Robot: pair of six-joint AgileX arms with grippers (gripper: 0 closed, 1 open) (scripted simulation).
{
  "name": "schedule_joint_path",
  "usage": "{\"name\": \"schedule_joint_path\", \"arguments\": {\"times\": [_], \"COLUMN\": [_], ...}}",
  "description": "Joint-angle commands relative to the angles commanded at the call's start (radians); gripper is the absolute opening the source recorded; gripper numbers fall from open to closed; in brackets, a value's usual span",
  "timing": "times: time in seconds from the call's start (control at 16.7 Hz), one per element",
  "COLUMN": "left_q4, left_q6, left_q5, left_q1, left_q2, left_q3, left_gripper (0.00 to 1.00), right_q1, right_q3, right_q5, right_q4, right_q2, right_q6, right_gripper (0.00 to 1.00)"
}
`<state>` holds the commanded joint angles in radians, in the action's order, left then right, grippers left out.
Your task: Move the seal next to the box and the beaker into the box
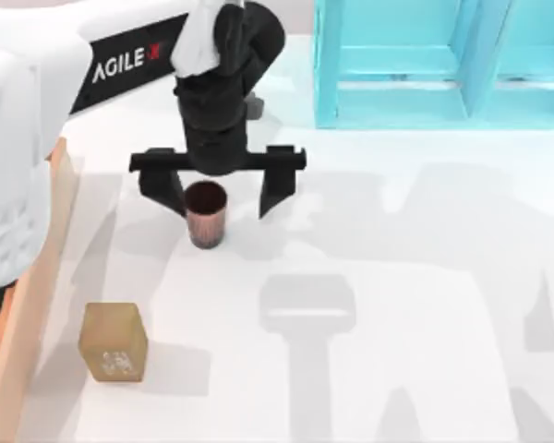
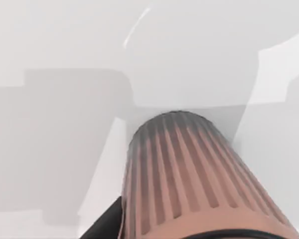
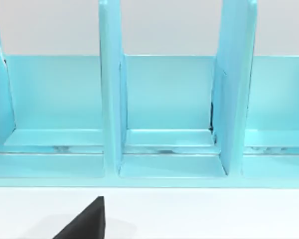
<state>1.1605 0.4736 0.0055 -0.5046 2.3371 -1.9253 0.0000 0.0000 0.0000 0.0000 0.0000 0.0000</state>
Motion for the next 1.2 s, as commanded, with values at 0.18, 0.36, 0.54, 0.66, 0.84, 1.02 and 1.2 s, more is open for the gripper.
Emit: {"name": "schedule_joint_path", "arguments": {"times": [0.18, 0.36, 0.54, 0.66, 0.84, 1.02, 1.2], "left_q4": [0.0, 0.0, 0.0, 0.0, 0.0, 0.0, 0.015], "left_q6": [0.0, 0.0, 0.0, 0.0, 0.0, 0.0, -0.011], "left_q5": [0.0, 0.0, 0.0, 0.0, 0.0, 0.0, 0.0], "left_q1": [0.0, 0.0, 0.0, 0.0, 0.0, 0.0, 0.014], "left_q2": [0.0, 0.0, 0.0, 0.0, 0.0, 0.0, -0.011], "left_q3": [0.0, 0.0, 0.0, 0.0, 0.0, 0.0, -0.007], "left_gripper": [0.47, 0.25, 0.02, 0.0, 0.0, 0.0, 0.0], "right_q1": [0.0, 0.0, 0.0, 0.0, 0.0, 0.0, 0.0], "right_q3": [0.0, 0.0, 0.0, 0.0, 0.0, 0.0, 0.0], "right_q5": [0.0, 0.0, 0.0, 0.0, 0.0, 0.0, 0.0], "right_q4": [0.0, 0.0, 0.0, 0.0, 0.0, 0.0, 0.0], "right_q2": [0.0, 0.0, 0.0, 0.0, 0.0, 0.0, 0.0], "right_q6": [0.0, 0.0, 0.0, 0.0, 0.0, 0.0, 0.0], "right_gripper": [1.0, 1.0, 1.0, 1.0, 1.0, 1.0, 1.0]}}
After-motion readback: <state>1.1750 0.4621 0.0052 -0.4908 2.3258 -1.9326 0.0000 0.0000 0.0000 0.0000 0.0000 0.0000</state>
